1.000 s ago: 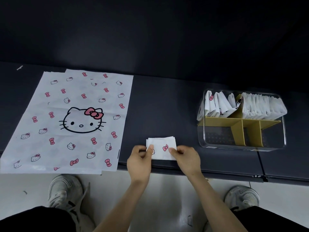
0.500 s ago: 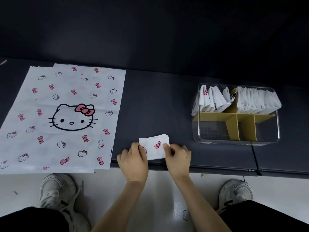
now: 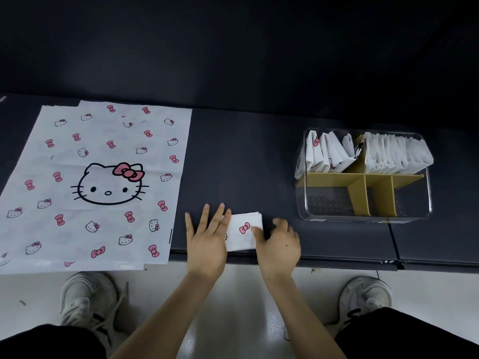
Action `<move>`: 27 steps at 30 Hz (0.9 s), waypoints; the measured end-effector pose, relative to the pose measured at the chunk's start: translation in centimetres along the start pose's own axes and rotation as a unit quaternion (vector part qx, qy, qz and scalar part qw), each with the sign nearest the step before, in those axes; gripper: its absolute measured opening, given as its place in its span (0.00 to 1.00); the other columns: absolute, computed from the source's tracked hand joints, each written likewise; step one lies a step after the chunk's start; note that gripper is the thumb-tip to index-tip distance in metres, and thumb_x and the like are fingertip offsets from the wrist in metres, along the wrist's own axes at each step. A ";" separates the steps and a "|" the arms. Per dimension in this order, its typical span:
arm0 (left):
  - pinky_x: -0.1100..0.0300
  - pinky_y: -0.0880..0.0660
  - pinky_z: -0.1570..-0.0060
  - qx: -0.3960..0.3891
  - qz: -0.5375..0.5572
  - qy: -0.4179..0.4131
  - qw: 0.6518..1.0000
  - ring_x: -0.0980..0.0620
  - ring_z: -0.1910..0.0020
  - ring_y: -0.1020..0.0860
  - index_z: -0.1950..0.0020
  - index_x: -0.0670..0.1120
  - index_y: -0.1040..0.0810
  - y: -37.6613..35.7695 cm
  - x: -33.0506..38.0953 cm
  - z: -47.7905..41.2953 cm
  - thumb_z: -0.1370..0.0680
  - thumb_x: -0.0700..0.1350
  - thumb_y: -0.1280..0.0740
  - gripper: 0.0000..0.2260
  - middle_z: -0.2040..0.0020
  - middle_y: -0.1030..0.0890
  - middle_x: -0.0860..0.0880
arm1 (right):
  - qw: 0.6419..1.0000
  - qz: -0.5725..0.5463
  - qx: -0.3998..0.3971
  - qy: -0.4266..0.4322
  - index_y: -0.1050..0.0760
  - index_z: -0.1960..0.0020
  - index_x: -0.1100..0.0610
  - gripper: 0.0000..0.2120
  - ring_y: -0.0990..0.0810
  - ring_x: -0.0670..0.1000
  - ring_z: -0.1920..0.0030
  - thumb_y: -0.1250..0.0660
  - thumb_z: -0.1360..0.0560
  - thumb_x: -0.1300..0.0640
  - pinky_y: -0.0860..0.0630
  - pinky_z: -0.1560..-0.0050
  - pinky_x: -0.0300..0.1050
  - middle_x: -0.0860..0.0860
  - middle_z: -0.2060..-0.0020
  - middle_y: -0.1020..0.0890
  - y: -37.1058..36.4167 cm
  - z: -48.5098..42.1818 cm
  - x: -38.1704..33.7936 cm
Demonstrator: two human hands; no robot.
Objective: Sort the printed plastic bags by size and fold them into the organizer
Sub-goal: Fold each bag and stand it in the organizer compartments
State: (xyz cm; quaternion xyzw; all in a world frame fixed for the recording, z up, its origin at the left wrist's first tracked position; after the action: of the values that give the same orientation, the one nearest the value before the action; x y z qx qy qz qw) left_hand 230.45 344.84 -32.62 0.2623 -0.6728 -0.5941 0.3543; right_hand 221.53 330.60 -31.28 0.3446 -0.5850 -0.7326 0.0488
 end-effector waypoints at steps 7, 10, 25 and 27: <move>0.45 0.43 0.32 0.028 0.138 0.027 0.990 0.44 0.32 0.30 0.35 0.43 0.25 0.9 -0.7 0.2 0.23 0.51 0.45 0.22 0.34 0.24 0.49 | 0.992 0.017 -0.115 -0.056 0.27 0.66 0.53 0.14 0.23 0.53 0.61 0.32 0.27 0.45 0.30 0.61 0.41 0.47 0.72 0.25 -2.1 -1.1 1.1; 0.49 0.26 0.48 0.044 0.171 0.028 0.984 0.48 0.46 0.30 0.40 0.42 0.21 1.6 -0.9 0.1 0.30 0.51 0.32 0.21 0.43 0.23 0.50 | 0.995 -0.005 -0.097 -0.020 0.26 0.66 0.51 0.11 0.29 0.50 0.63 0.30 0.27 0.48 0.35 0.59 0.42 0.49 0.66 0.19 -1.9 -0.6 0.9; 0.65 0.29 0.66 -0.284 0.524 0.106 0.795 0.55 0.66 0.23 0.60 0.43 0.21 5.3 3.0 -1.2 0.32 0.41 0.23 0.08 0.65 0.19 0.50 | 0.847 -0.427 -0.315 -0.024 0.20 0.50 0.58 0.05 0.19 0.50 0.63 0.32 0.25 0.63 0.24 0.66 0.41 0.55 0.60 0.15 4.8 1.0 -1.4; 0.64 0.27 0.63 -0.254 0.597 0.110 0.754 0.54 0.63 0.21 0.58 0.42 0.19 6.8 4.5 -2.5 0.32 0.45 0.25 0.09 0.62 0.17 0.48 | 0.865 -0.422 -0.271 -0.010 0.18 0.56 0.61 0.05 0.22 0.51 0.66 0.32 0.25 0.61 0.26 0.67 0.41 0.57 0.63 0.15 8.0 -0.3 -1.0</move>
State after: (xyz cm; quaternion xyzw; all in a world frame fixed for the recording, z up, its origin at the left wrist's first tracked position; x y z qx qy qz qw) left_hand 230.16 340.86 -25.09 -0.2282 -0.4739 -0.3781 0.7619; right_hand 219.84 328.32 -23.73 0.5245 -0.1621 -0.8164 -0.1795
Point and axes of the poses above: each hand's wrist, its own z-axis away from the middle knuckle, its own y-axis out of the back of the hand, x = y × z, the point moved 10 cm from there along -z, towards the middle knuckle
